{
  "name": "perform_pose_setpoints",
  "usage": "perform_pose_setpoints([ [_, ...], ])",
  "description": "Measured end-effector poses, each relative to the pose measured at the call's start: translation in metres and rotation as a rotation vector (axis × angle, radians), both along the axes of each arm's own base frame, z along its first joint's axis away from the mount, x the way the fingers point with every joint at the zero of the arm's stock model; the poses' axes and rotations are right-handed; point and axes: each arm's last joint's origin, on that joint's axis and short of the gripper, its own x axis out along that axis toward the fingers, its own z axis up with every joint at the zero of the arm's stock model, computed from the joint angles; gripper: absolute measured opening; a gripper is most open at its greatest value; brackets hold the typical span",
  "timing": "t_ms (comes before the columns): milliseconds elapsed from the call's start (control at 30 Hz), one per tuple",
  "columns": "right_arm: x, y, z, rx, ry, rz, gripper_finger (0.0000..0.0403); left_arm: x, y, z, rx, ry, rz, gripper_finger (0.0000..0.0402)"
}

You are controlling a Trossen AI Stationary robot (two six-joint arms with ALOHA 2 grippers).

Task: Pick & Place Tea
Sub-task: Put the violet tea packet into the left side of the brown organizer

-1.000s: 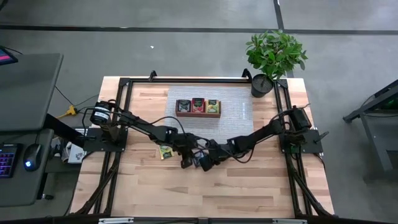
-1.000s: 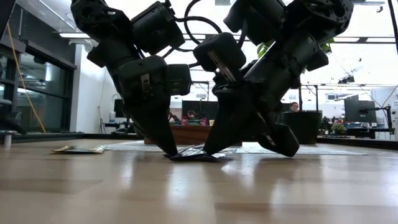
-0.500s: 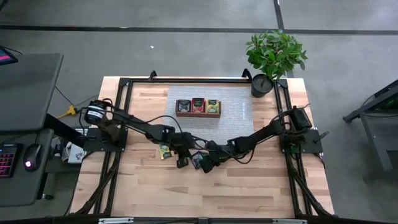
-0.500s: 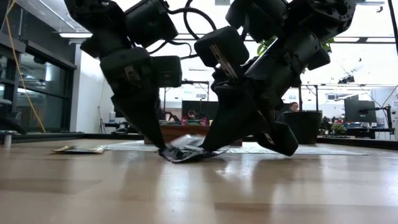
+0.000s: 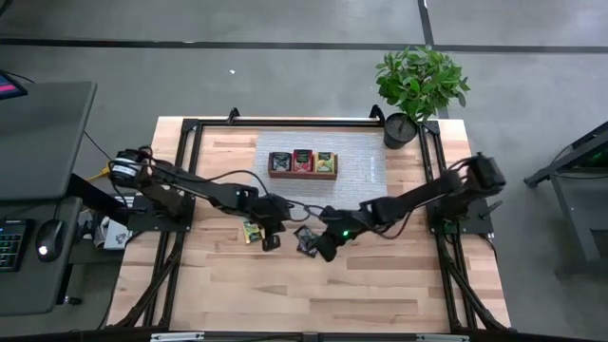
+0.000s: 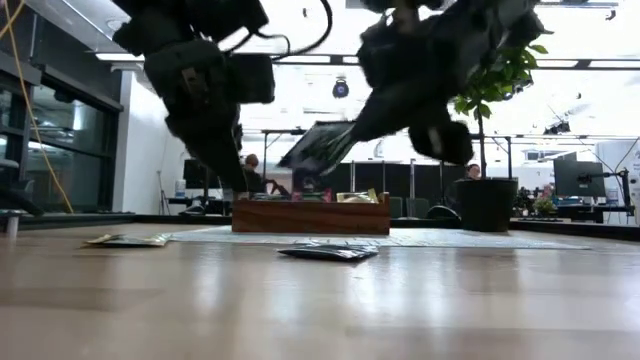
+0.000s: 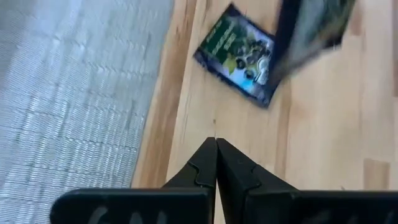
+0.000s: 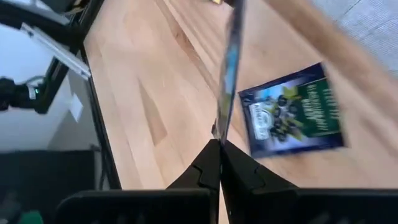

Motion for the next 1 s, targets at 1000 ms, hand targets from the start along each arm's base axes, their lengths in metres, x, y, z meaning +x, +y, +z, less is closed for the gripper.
perform_pose_setpoints([
  [1000, -0.012, -0.071, 0.159, -0.378, 0.592, 0.605, 0.0000, 0.004, 0.054, 0.090, -0.061, -0.619, -0.045, 0.0144],
])
